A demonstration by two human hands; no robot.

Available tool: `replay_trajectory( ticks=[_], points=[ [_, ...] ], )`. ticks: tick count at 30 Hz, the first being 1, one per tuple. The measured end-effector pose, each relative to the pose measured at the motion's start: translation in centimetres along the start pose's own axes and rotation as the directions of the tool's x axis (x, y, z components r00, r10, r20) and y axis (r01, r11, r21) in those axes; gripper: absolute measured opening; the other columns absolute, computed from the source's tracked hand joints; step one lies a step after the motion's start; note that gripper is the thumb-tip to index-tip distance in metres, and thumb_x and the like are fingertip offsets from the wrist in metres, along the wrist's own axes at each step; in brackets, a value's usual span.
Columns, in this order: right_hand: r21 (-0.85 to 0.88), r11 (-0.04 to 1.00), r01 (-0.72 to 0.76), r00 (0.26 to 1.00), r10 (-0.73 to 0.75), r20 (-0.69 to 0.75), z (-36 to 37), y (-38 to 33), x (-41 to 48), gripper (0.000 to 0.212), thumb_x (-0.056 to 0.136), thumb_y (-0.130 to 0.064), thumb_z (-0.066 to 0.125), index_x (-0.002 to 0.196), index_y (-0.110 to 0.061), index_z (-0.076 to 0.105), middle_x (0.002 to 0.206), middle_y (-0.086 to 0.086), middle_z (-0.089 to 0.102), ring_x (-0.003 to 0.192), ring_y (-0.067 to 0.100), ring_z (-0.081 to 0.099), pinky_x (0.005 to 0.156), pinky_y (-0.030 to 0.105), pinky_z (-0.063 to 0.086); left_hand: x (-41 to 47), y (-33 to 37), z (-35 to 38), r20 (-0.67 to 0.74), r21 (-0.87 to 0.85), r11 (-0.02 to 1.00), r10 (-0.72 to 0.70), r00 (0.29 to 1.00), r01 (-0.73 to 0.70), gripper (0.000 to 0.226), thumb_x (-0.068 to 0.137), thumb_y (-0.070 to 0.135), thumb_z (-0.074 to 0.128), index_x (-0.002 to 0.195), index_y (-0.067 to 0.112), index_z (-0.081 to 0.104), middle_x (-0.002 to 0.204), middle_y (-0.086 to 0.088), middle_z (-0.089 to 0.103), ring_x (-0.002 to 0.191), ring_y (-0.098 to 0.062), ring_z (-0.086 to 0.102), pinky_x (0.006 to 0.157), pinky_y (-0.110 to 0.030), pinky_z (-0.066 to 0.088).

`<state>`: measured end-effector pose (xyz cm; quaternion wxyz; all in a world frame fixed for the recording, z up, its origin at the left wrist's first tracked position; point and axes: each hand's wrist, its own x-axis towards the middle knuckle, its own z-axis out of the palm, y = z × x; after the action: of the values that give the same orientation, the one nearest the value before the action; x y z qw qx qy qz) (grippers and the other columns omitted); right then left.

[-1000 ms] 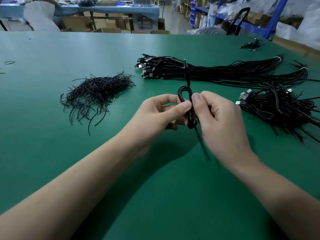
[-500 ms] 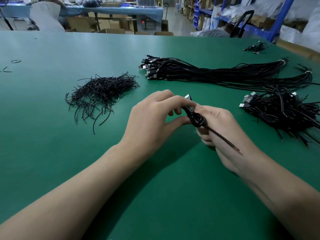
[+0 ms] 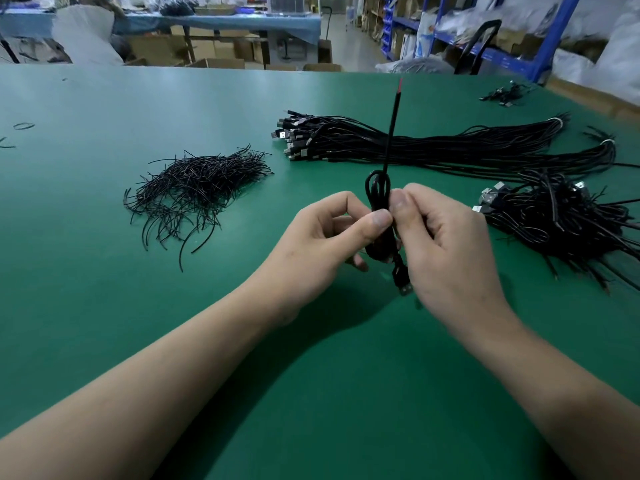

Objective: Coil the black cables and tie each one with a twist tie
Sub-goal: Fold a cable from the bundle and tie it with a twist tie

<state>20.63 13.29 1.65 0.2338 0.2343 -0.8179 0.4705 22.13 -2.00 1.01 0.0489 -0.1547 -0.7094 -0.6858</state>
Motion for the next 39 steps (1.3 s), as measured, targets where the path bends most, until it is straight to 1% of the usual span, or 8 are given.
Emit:
replay_trajectory(
  ticks=[13,18,23,27,30,33,35,39],
  points=[
    [0.048,0.997,-0.068,0.998,0.068,0.011,0.3,0.5,-0.1,0.045,0.107,-0.030,0.046,0.066,-0.013,0.049,0.051,-0.013,0.047,0.049,0.005,0.042,0.049,0.018,0.030,-0.3,-0.2,0.3,-0.058,0.103,0.993,0.065,0.996,-0.059,0.020,0.102,0.019,0.057,0.086,0.008,0.061,0.073,-0.009,0.069,0.067,-0.022,0.070,0.064,-0.033,0.053],
    [-0.091,0.995,0.027,0.999,-0.025,0.025,0.3,0.4,-0.3,0.045,0.106,-0.035,0.047,0.067,-0.012,0.049,0.051,-0.003,0.047,0.047,0.014,0.043,0.049,0.041,0.037,-0.1,0.1,0.0,0.035,-0.066,0.990,-0.123,0.992,0.125,0.047,0.106,0.030,0.046,0.095,-0.015,0.055,0.069,-0.007,0.059,0.058,-0.020,0.059,0.060,-0.029,0.047],
    [-0.277,0.918,0.283,0.956,-0.292,0.011,-0.6,-0.1,0.0,0.040,0.105,-0.035,0.050,0.069,-0.020,0.042,0.052,-0.008,0.030,0.047,0.020,0.033,0.044,0.039,0.032,0.0,0.8,-0.2,0.167,-0.362,0.857,-0.328,0.930,0.367,0.022,0.084,0.037,0.060,0.073,0.021,0.071,0.064,0.000,0.057,0.054,-0.011,0.054,0.053,-0.022,0.049],
    [-0.331,0.900,0.284,0.954,-0.300,0.002,-0.4,-0.3,-0.1,0.041,0.104,-0.034,0.051,0.068,-0.022,0.037,0.055,-0.008,0.027,0.049,0.019,0.029,0.045,0.036,0.030,0.0,0.8,-0.2,0.158,-0.372,0.841,-0.360,0.919,0.393,0.023,0.089,0.036,0.060,0.075,0.021,0.072,0.065,0.001,0.060,0.056,-0.013,0.057,0.056,-0.025,0.051],
    [-0.080,0.996,0.043,0.999,-0.045,-0.031,0.1,0.4,0.2,0.048,0.104,-0.036,0.049,0.063,-0.019,0.032,0.053,-0.005,0.027,0.051,0.010,0.028,0.050,0.036,0.026,0.1,0.1,-0.2,-0.102,-0.017,0.992,-0.124,0.987,0.123,0.013,0.103,0.021,0.055,0.099,0.011,0.063,0.084,0.000,0.068,0.072,-0.014,0.065,0.066,-0.032,0.052],
    [0.072,0.985,-0.155,0.987,0.152,0.041,0.3,1.0,0.3,0.052,0.103,-0.041,0.047,0.070,-0.002,0.048,0.059,0.017,0.038,0.055,0.025,0.035,0.054,0.045,0.035,-0.1,-0.5,-0.8,-0.032,0.613,0.759,0.302,0.953,-0.220,0.032,0.093,0.010,0.068,0.124,0.017,0.060,0.118,0.006,0.064,0.102,-0.006,0.063,0.083,-0.023,0.051],
    [0.178,0.951,-0.254,0.965,0.236,0.116,0.4,1.1,0.2,0.050,0.104,-0.040,0.047,0.075,-0.001,0.058,0.061,0.020,0.053,0.052,0.030,0.045,0.049,0.044,0.041,0.0,-0.4,-0.9,0.027,0.692,0.663,0.371,0.928,-0.285,0.031,0.091,0.021,0.074,0.121,0.018,0.067,0.116,0.008,0.067,0.106,-0.006,0.061,0.087,-0.022,0.049],
    [0.130,0.973,-0.192,0.977,0.178,0.114,0.5,1.1,0.0,0.048,0.105,-0.031,0.049,0.060,-0.015,0.046,0.047,-0.013,0.036,0.047,0.005,0.028,0.049,0.026,0.023,0.0,-0.4,-0.8,-0.115,0.557,0.818,0.249,0.962,-0.145,0.019,0.091,0.033,0.072,0.090,0.014,0.072,0.087,0.008,0.074,0.083,-0.014,0.069,0.076,-0.040,0.053]
  ],
)
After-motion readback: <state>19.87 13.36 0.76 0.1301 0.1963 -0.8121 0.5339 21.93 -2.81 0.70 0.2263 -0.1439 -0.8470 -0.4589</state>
